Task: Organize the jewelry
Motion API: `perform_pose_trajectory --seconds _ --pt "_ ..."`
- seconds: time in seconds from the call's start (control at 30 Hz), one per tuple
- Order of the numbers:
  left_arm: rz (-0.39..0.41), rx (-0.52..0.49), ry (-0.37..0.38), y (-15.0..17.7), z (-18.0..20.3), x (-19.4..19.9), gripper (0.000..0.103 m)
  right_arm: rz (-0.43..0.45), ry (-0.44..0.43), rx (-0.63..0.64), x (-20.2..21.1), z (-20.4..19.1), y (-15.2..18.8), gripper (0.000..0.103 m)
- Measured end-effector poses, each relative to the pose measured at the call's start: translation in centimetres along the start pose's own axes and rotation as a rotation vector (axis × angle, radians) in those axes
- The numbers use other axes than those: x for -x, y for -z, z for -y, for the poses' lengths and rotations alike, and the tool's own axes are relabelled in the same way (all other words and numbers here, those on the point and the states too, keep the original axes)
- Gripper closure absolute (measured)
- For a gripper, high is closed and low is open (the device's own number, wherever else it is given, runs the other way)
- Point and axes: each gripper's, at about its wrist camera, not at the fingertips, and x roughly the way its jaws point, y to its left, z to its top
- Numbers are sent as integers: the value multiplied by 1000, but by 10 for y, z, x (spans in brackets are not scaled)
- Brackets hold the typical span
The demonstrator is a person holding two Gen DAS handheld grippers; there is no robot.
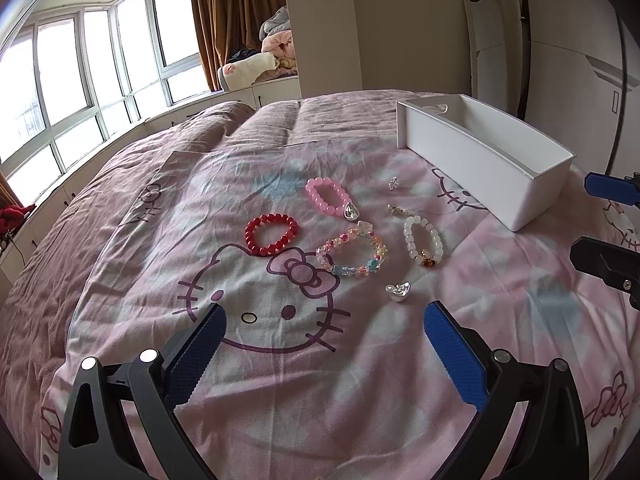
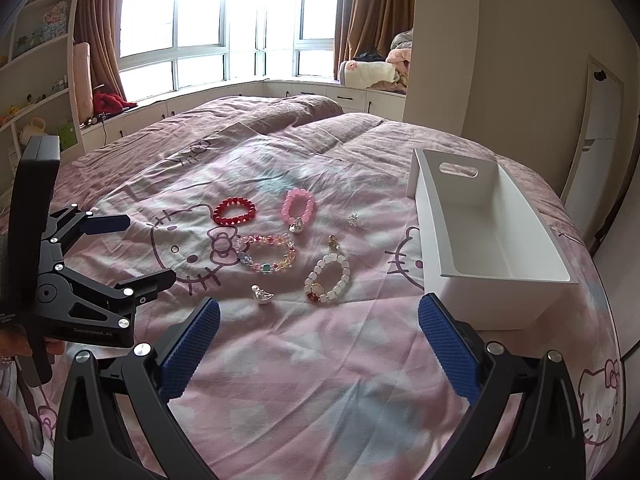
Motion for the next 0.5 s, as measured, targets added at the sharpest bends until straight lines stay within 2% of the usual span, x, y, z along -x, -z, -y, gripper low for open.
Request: perform_pose_trajectory --seconds 0.33,0.5 --pt "-9 23 28 2 1 -2 3 0 0 -2 0 -1 0 5" --pt "7 2 12 4 6 -2 3 -1 -4 -6 0 0 0 5"
